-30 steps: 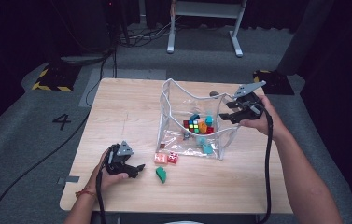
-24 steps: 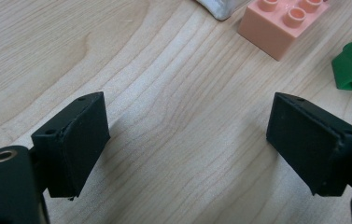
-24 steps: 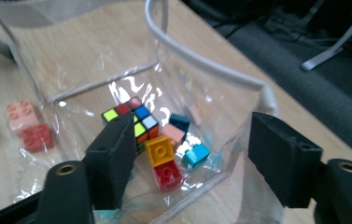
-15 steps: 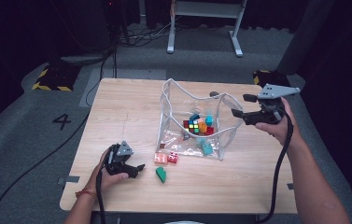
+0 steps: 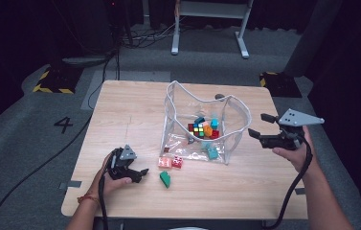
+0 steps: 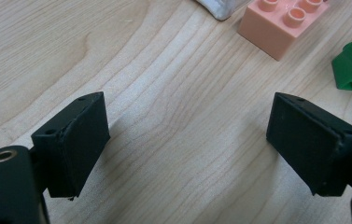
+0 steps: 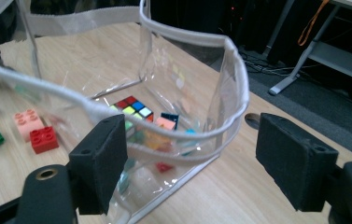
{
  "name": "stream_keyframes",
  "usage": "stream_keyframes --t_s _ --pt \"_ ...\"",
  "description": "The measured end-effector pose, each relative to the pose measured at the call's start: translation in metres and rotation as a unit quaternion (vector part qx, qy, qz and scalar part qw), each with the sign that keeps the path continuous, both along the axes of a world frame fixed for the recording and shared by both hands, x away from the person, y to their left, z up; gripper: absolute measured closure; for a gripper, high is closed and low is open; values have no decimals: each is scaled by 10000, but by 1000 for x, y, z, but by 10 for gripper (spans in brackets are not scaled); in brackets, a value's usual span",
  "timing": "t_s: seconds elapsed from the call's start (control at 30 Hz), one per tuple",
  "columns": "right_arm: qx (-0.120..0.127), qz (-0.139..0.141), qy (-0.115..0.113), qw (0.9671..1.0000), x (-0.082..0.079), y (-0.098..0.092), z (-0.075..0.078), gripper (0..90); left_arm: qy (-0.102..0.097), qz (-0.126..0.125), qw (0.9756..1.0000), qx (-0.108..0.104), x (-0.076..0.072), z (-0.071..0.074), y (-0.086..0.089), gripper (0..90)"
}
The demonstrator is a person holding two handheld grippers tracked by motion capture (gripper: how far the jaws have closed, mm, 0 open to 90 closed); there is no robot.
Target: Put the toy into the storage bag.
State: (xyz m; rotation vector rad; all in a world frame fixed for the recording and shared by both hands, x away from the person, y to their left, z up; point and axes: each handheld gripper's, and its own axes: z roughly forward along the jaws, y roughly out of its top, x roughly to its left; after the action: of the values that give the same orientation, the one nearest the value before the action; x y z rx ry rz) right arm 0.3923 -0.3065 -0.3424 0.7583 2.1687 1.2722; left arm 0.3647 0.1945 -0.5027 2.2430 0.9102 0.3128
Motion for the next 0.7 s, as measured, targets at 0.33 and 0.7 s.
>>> stream_keyframes --t_s 0.33,0.7 --pt "-198 234 138 9994 -27 18 -50 255 -1 -10 10000 8 0 0 0 132" --pt "-175 557 573 9966 -45 39 -89 274 -1 -13 10000 10 0 0 0 132"
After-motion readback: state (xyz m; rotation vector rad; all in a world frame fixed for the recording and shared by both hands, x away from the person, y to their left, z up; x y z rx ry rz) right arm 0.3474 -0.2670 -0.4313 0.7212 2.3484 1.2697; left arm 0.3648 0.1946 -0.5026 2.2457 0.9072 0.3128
